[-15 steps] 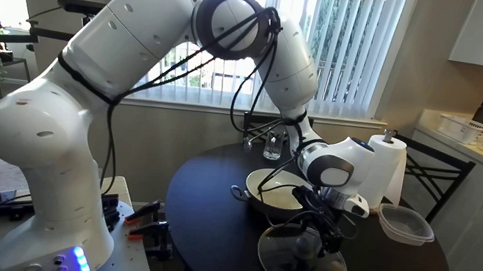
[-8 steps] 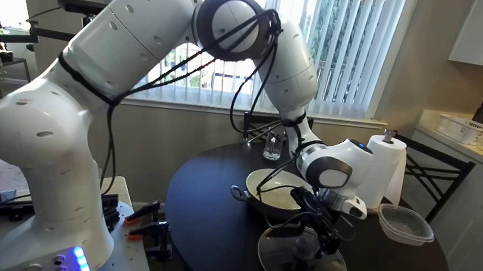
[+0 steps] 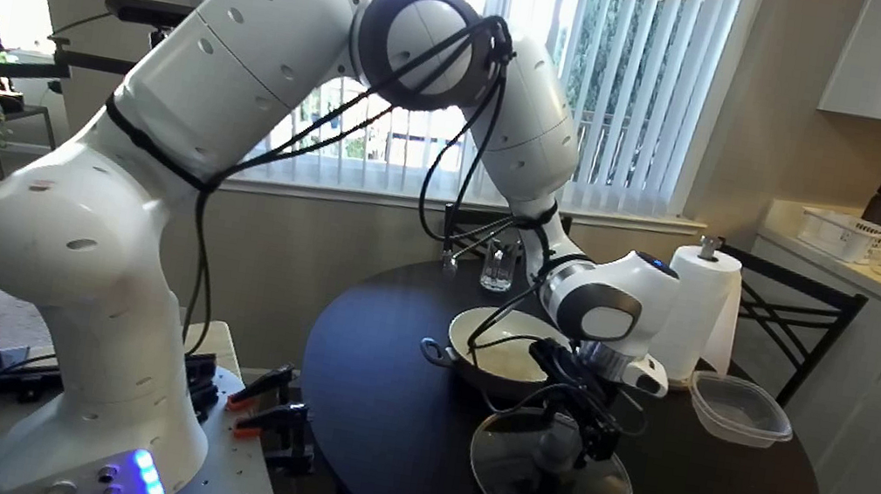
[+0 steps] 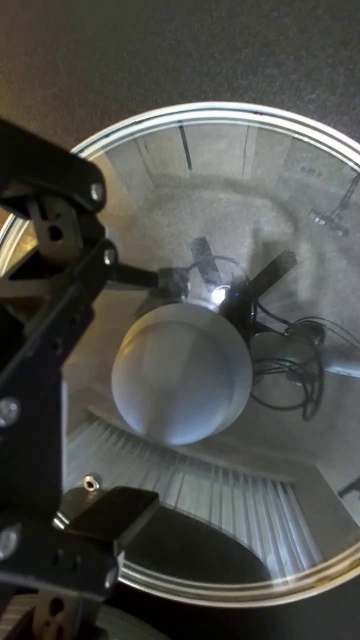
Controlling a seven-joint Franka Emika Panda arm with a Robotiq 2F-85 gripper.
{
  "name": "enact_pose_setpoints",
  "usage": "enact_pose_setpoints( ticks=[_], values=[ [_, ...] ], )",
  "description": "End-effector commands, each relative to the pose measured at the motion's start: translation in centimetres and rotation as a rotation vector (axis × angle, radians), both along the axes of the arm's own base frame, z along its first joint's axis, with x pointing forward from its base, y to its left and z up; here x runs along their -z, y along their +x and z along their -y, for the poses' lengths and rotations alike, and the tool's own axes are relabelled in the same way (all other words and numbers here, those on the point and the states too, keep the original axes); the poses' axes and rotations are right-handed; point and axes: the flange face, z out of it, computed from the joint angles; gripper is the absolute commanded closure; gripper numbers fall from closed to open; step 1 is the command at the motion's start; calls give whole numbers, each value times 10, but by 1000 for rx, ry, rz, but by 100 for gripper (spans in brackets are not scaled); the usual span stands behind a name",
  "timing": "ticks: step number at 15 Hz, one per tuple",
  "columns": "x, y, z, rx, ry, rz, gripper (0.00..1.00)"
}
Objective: Put the lid on the pot
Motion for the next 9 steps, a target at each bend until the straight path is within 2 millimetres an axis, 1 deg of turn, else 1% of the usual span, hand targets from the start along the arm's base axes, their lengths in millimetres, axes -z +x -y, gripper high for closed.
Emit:
enact_pose_setpoints(
  ticks=[1,3,9],
  values=[
    [0,1,1,0,0,-1,0],
    [2,1,0,4,7,2,0],
    [14,-10,-2,83,-13,-34,0]
  ],
)
